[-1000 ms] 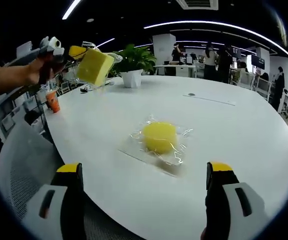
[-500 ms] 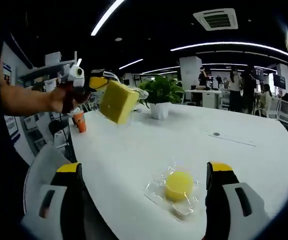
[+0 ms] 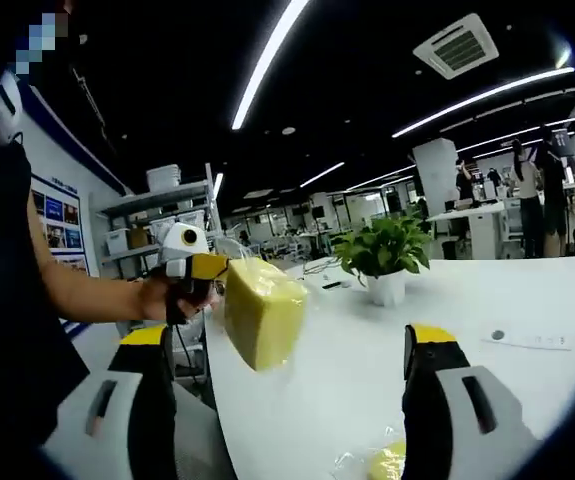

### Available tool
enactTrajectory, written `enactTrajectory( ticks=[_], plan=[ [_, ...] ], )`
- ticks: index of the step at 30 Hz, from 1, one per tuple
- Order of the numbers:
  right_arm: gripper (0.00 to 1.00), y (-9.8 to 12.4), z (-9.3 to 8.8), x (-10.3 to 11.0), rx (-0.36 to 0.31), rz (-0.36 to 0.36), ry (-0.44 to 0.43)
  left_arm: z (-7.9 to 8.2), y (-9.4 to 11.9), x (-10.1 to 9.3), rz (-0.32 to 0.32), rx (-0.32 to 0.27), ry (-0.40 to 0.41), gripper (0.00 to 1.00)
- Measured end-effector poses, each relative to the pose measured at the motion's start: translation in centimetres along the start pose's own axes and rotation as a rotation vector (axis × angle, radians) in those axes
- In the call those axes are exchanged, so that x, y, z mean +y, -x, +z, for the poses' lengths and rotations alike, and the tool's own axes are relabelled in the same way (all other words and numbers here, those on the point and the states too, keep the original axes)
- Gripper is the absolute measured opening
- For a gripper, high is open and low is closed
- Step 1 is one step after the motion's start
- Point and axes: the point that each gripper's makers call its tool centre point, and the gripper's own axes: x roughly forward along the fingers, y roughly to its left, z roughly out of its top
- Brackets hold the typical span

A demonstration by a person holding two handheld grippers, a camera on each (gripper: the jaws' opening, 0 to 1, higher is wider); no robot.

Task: Compare the silicone blocks by pressing each to a similar depth, holding the contact briefly, and releasing to observe deformation and rebound differences across the visible hardness samples.

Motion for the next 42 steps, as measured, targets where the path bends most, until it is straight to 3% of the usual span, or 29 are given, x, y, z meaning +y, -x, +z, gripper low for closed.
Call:
enactTrajectory(
  ticks=[6,9,12,14,18,23,27,33,39,42],
  plan=[
    [0.83,-1.1,-0.1,1.1,-0.012,0.074,0.0,0.2,-0.6,-1.4,-0.031,0.01,-0.003,0.0],
    [0.66,-1.9,-0.4,2.3,-0.017,0.131,-0.01,0.4,-0.6,-2.3,-0.049,-0.002,-0.014,0.0],
    [0.63,-2.9,-0.9,2.7,-0.014,0.152,-0.012,0.2,-0.8,-2.8,-0.063,0.001,-0.022,0.0],
    [0.54,-3.2,-1.0,3.0,-0.015,0.172,-0.022,-0.1,-0.8,-3.1,-0.061,0.008,-0.019,0.0],
    [0.46,-3.2,-0.1,4.0,-0.07,0.211,-0.066,-0.5,-0.5,-3.3,-0.066,0.022,-0.017,0.0],
    [0.3,-3.0,0.0,4.4,-0.075,0.235,-0.151,-0.5,-0.3,-2.9,-0.064,0.014,-0.015,0.0],
    [0.26,-2.8,0.5,4.3,-0.084,0.235,-0.172,-0.1,-0.2,-2.1,-0.059,0.002,0.0,0.0],
    [0.21,-2.7,0.9,4.6,-0.088,0.246,-0.2,0.3,-0.6,-2.8,-0.085,0.019,0.007,0.0],
    [0.12,-2.0,0.9,4.6,-0.054,0.245,-0.238,-0.1,-1.2,-3.1,-0.089,0.039,-0.016,0.0],
    [0.07,-2.1,0.6,4.5,-0.022,0.222,-0.226,-0.6,-1.1,-2.7,-0.067,0.076,-0.031,0.0]
  ],
)
